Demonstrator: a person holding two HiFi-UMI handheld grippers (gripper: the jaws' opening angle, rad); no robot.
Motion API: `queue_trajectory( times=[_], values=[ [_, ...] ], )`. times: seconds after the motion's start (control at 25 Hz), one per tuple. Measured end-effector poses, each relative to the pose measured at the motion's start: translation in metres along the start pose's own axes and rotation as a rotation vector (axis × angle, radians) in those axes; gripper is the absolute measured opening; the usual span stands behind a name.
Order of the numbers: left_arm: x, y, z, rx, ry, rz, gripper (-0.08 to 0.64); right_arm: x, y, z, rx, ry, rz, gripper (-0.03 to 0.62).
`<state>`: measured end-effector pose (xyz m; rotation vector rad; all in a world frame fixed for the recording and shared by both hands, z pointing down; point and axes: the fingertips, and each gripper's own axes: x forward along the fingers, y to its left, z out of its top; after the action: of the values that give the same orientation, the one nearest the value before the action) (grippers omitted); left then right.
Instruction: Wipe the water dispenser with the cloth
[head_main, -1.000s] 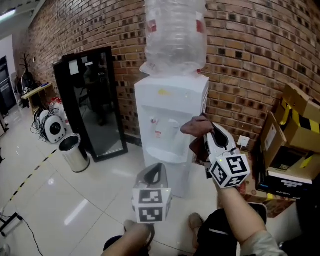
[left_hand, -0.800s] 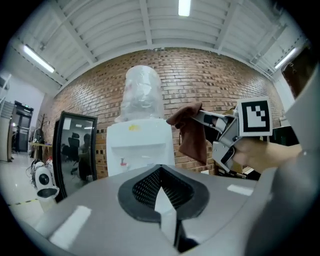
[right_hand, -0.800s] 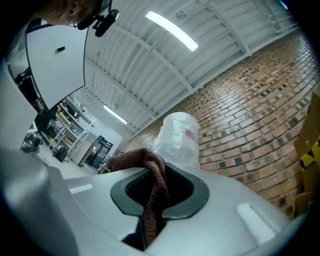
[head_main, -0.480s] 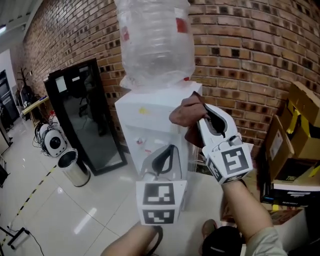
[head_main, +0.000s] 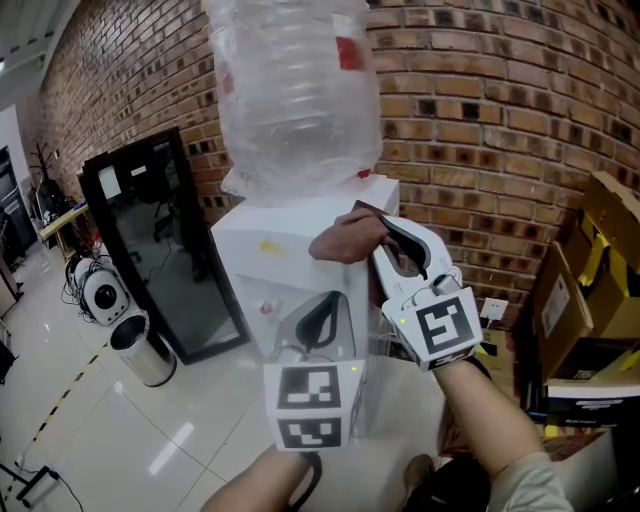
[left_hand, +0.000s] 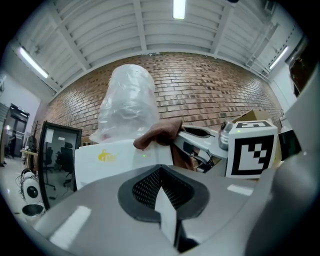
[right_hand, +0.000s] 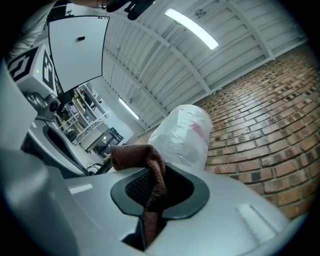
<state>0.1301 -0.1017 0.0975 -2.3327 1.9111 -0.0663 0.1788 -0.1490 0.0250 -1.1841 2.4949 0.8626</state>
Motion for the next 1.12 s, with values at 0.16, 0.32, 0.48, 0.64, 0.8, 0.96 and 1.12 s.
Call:
queue_trajectory(
  times=[0.16, 0.32, 0.48, 0.64, 0.8, 0.96, 1.12],
  values=[
    [0.007, 0.001, 0.011, 0.017, -0.02, 0.01, 0.0, 0.01, -0.017, -0.017, 0.003, 0.039, -0.018, 0.057],
    [0.018, -0.004, 0.009, 0.025, -0.01, -0.002, 0.0, 0.024, -0.047, -0.045, -0.005, 0.087, -0.064, 0.055],
    [0.032, -0.012, 0.005, 0.033, 0.009, -0.021, 0.0, 0.038, -0.082, -0.083, 0.005, 0.158, -0.128, 0.054],
    [0.037, -0.021, -0.001, 0.036, 0.027, -0.043, 0.0, 0.054, -0.115, -0.126, 0.043, 0.241, -0.188, 0.054],
    [0.04, -0.026, -0.014, 0.029, 0.056, -0.059, 0.0, 0.066, -0.14, -0.156, 0.051, 0.293, -0.241, 0.052],
    [0.04, -0.028, -0.025, 0.036, 0.083, -0.061, 0.0, 0.073, -0.151, -0.171, 0.065, 0.321, -0.274, 0.051],
    [0.039, -0.027, -0.023, 0.032, 0.078, -0.057, 0.0, 0.077, -0.157, -0.18, 0.072, 0.362, -0.284, 0.051]
  ],
)
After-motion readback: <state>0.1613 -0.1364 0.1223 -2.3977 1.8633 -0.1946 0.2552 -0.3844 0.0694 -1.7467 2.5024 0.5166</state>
